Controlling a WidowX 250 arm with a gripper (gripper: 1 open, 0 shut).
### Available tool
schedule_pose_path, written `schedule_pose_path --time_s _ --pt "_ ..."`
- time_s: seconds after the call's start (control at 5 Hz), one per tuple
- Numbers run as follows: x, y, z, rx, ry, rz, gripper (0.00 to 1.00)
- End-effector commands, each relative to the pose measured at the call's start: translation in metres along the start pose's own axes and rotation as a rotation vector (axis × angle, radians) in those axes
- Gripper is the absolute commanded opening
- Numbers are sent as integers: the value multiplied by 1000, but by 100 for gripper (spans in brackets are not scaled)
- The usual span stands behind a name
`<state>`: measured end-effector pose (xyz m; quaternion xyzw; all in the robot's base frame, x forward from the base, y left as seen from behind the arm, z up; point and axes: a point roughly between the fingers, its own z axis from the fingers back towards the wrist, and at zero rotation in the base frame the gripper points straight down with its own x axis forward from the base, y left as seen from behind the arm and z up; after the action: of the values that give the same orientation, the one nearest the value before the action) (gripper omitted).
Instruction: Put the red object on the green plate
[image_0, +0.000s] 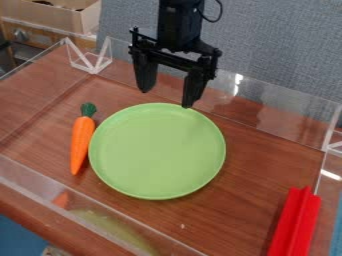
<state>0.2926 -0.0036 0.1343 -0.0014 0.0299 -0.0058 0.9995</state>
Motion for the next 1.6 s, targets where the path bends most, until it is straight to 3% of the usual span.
schedule_pose_path --time_s 0.0,0.2,0.6,0.8,1.0,1.4 --pt "-2 -6 -11 -5 31 1 100" --pt "-10 -43 -23 -17 42 -42 100" --pt "-20 -137 -44 -6 30 -122 100" --pt "-25 -165 -58 -2 18 -127 100" --pt "-33 -180 -64 -5 11 -124 100" --pt "-43 -184 -70 -16 1 -101 100"
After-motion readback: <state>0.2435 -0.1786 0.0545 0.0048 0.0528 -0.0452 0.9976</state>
